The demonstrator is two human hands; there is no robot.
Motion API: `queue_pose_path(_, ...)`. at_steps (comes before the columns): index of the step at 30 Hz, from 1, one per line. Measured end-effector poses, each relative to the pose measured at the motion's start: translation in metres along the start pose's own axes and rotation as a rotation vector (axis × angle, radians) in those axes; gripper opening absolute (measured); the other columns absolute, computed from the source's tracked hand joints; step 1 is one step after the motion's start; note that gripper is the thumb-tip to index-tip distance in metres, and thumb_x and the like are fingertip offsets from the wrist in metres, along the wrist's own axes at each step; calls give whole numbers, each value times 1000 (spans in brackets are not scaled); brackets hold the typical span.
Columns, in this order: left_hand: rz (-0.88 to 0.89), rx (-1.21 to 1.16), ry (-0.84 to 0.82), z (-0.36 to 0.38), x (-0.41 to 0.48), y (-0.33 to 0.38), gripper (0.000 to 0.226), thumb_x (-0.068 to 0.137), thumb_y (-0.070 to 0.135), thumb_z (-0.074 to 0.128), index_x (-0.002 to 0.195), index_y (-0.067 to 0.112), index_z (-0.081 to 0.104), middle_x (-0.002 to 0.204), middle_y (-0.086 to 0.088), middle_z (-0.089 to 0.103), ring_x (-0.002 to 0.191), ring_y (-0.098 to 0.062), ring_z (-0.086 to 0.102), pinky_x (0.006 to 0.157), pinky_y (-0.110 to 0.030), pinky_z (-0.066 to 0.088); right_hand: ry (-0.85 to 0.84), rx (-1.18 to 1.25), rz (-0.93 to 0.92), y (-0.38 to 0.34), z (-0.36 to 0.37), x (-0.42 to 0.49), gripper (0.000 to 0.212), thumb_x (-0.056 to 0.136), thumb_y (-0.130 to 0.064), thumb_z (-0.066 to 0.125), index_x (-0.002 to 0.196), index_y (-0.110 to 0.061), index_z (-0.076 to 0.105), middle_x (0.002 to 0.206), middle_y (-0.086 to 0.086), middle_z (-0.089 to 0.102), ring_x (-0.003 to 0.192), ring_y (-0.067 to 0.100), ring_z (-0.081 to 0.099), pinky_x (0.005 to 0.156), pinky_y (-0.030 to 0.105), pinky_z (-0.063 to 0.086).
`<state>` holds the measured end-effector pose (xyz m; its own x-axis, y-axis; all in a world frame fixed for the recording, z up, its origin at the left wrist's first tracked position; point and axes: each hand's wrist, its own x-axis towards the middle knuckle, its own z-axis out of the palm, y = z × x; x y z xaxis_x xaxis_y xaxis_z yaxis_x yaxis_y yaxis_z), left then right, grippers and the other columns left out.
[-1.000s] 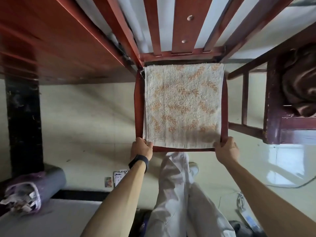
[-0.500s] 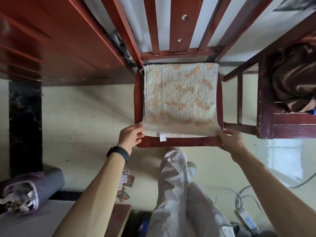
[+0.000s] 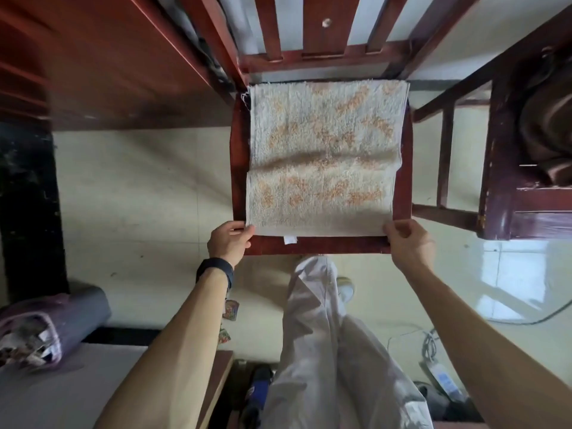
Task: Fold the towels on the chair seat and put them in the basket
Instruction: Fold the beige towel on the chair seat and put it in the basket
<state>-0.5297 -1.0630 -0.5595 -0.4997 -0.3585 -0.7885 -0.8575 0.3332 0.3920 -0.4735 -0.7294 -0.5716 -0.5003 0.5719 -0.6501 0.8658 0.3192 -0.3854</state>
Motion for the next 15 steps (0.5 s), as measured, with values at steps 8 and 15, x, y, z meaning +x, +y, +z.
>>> queue_pose_path(8, 26, 83, 123, 14, 1, 1, 20, 82, 44, 71, 83, 30, 56, 80, 7, 73, 69, -17, 72, 75, -37, 60, 48, -123, -75, -1, 8, -6, 20, 96, -34, 60, 97, -15, 58, 95, 11, 67, 85, 22, 52, 76, 30, 36)
queue_pose_path(15, -6, 279, 150, 17, 8, 12, 17, 80, 42, 69, 82, 26, 63, 88, 5, 70, 88, -24, 67, 77, -30, 53, -32, -290, -60, -20, 12, -13, 25, 102, -24, 42, 111, -2, 49, 120, 22, 50, 107, 42, 50, 88, 44, 38)
